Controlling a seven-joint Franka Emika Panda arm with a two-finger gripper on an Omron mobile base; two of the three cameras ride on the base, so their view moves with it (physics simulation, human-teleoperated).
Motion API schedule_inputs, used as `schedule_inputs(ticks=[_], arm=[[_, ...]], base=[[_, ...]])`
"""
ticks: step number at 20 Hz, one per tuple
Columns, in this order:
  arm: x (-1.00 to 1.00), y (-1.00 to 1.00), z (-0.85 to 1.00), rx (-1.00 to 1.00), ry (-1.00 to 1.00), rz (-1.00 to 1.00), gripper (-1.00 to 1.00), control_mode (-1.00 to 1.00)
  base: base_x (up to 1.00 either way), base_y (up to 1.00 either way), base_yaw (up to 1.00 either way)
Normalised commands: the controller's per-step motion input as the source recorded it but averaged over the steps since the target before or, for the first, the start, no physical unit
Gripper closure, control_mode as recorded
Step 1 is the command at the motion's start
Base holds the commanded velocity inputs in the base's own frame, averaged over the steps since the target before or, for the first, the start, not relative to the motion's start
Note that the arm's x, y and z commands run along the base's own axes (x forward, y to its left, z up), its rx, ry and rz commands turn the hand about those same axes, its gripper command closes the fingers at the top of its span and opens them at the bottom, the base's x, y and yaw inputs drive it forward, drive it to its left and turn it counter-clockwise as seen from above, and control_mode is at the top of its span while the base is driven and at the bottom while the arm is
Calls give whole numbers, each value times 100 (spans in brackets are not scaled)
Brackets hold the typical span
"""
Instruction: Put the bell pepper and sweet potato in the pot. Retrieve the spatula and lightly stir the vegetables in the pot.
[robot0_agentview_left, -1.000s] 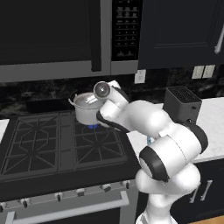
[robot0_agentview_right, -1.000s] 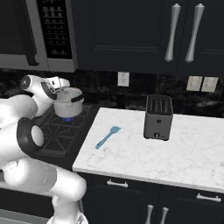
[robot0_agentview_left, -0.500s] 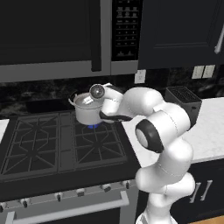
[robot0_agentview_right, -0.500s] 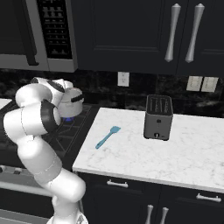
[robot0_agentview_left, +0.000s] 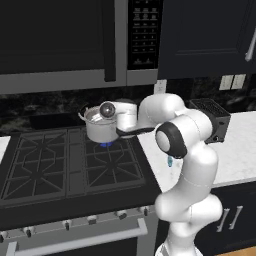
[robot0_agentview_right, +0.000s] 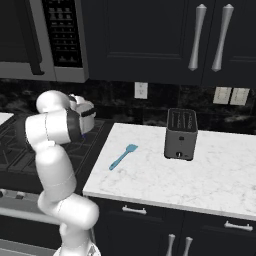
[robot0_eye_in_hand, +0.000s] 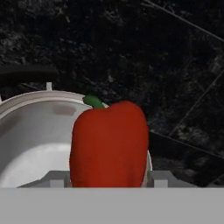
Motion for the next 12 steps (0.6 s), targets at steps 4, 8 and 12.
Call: schedule_inputs(ticks=[4, 8, 12], arm=[[-3, 2, 6, 4, -1, -3, -100, -100], [-43, 0, 30, 6, -6, -3, -100, -100], [-100, 6, 47, 10, -9, 0, -100, -100]], base=[[0, 0, 0], [0, 0, 0], [0, 0, 0]])
